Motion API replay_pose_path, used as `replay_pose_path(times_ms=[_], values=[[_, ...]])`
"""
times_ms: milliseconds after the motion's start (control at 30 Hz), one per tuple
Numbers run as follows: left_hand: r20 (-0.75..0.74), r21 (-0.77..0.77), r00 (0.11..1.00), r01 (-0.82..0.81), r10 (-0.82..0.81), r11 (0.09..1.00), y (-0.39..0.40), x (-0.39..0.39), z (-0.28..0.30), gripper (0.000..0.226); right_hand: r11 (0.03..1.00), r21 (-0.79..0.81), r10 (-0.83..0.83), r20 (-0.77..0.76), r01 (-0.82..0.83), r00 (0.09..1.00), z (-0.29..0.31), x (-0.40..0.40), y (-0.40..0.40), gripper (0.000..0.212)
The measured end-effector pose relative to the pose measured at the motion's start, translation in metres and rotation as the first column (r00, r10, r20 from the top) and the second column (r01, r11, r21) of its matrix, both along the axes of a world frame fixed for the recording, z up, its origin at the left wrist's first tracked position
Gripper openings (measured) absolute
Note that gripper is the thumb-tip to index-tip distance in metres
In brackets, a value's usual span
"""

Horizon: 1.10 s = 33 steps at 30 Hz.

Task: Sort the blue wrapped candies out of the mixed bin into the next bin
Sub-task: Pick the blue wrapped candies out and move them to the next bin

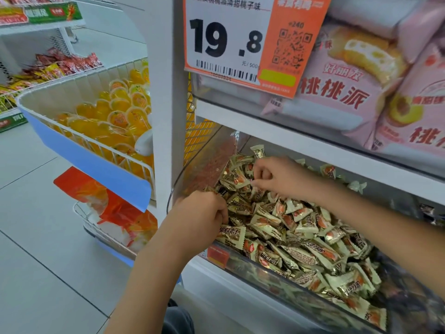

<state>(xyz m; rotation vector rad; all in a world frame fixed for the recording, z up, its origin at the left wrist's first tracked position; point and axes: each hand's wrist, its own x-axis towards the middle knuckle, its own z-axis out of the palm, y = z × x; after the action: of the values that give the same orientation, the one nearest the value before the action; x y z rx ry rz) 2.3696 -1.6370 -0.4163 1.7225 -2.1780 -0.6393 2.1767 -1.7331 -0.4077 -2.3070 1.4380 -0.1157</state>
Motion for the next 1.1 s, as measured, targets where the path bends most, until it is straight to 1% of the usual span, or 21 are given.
replay_pose_path(times_ms=[33, 67, 133, 167, 233, 333, 400, 500, 567, 667, 700, 733, 800, 867, 900, 933, 967, 1000, 1033, 1067, 1100], values=[[0.003, -0.001, 1.0, 0.002, -0.002, 1.0, -0.001, 0.0, 0.0, 0.036, 0.998, -0.057, -0.021, -0.077, 0.016, 0.997, -0.006, 0.001, -0.006, 0.022], [0.004, 0.0, 1.0, 0.003, -0.003, 1.0, -0.001, -0.001, 0.0, 0.036, 0.997, -0.077, -0.036, -0.158, 0.024, 0.987, -0.01, 0.003, -0.01, 0.033], [0.003, -0.001, 1.0, 0.006, -0.006, 1.0, -0.001, -0.001, 0.0, 0.036, 0.996, -0.079, -0.053, -0.311, 0.03, 0.949, -0.016, 0.01, -0.015, 0.049], [0.002, -0.001, 1.0, 0.008, -0.008, 1.0, -0.001, -0.001, 0.001, 0.036, 0.997, -0.075, -0.058, -0.357, 0.033, 0.932, -0.017, 0.012, -0.016, 0.052], [-0.01, -0.002, 1.0, 0.008, -0.008, 1.0, -0.002, 0.0, 0.0, 0.036, 0.998, -0.047, -0.059, -0.356, 0.045, 0.933, -0.02, 0.015, -0.019, 0.048], [-0.032, -0.015, 0.999, 0.001, -0.001, 1.0, -0.002, 0.001, -0.001, 0.035, 0.997, -0.009, -0.075, -0.238, 0.075, 0.968, -0.023, 0.01, -0.02, 0.032], [-0.053, -0.026, 0.998, -0.02, 0.019, 0.999, -0.002, 0.002, -0.003, 0.034, 0.995, 0.018, -0.098, -0.134, 0.101, 0.986, -0.022, 0.006, -0.017, 0.029], [-0.099, -0.091, 0.993, -0.077, 0.068, 0.993, -0.003, 0.002, -0.004, 0.031, 0.989, 0.045, -0.148, 0.135, 0.143, 0.98, -0.014, 0.003, -0.009, 0.024], [-0.131, -0.154, 0.987, -0.108, 0.088, 0.982, -0.004, 0.002, -0.003, 0.038, 0.995, 0.037, -0.095, 0.261, 0.088, 0.961, -0.003, 0.009, 0.0, 0.018], [-0.237, -0.143, 0.966, -0.14, 0.104, 0.98, -0.006, 0.004, 0.001, 0.063, 0.981, 0.171, 0.011, 0.408, -0.088, 0.913, 0.01, 0.028, 0.013, 0.014], [-0.288, -0.129, 0.95, -0.161, 0.118, 0.978, -0.008, 0.004, 0.002, 0.065, 0.968, 0.214, 0.019, 0.447, -0.128, 0.894, 0.011, 0.034, 0.016, 0.013], [-0.338, -0.125, 0.932, -0.184, 0.133, 0.975, -0.009, 0.005, 0.003, 0.061, 0.957, 0.252, 0.007, 0.477, -0.145, 0.879, 0.011, 0.04, 0.018, 0.012], [-0.396, -0.156, 0.904, -0.24, 0.162, 0.958, -0.01, 0.006, 0.004, 0.043, 0.927, 0.339, -0.048, 0.532, -0.161, 0.845, 0.011, 0.045, 0.017, 0.013], [-0.399, -0.181, 0.897, -0.28, 0.19, 0.943, -0.007, 0.007, 0.005, 0.024, 0.888, 0.423, -0.099, 0.558, -0.18, 0.824, 0.012, 0.044, 0.013, 0.016], [-0.367, -0.191, 0.907, -0.291, 0.207, 0.937, -0.005, 0.007, 0.005, 0.013, 0.898, 0.407, -0.087, 0.534, -0.165, 0.841, 0.009, 0.043, 0.009, 0.016], [-0.323, -0.198, 0.917, -0.306, 0.233, 0.931, -0.003, 0.007, 0.003, 0.014, 0.936, 0.326, -0.042, 0.471, -0.13, 0.881, 0.004, 0.043, 0.003, 0.016], [-0.265, -0.198, 0.928, -0.319, 0.262, 0.927, 0.0, 0.006, 0.0, 0.025, 0.972, 0.204, 0.033, 0.368, -0.115, 0.929, -0.001, 0.043, -0.003, 0.018], [-0.203, -0.192, 0.937, -0.324, 0.285, 0.926, 0.001, 0.005, -0.002, 0.03, 0.985, 0.099, 0.115, 0.228, -0.14, 0.967, -0.009, 0.044, -0.01, 0.023], [-0.145, -0.192, 0.942, -0.326, 0.302, 0.925, 0.002, 0.005, -0.004, 0.03, 0.979, 0.047, 0.192, 0.083, -0.196, 0.978, -0.018, 0.045, -0.015, 0.029], [-0.095, -0.199, 0.945, -0.326, 0.312, 0.924, 0.003, 0.003, -0.005, 0.027, 0.97, 0.042, 0.243, -0.035, -0.241, 0.969, -0.027, 0.044, -0.021, 0.034], [-0.064, -0.204, 0.945, -0.328, 0.322, 0.923, 0.003, 0.003, -0.005, 0.023, 0.966, 0.044, 0.26, -0.114, -0.257, 0.959, -0.034, 0.044, -0.027, 0.038]])
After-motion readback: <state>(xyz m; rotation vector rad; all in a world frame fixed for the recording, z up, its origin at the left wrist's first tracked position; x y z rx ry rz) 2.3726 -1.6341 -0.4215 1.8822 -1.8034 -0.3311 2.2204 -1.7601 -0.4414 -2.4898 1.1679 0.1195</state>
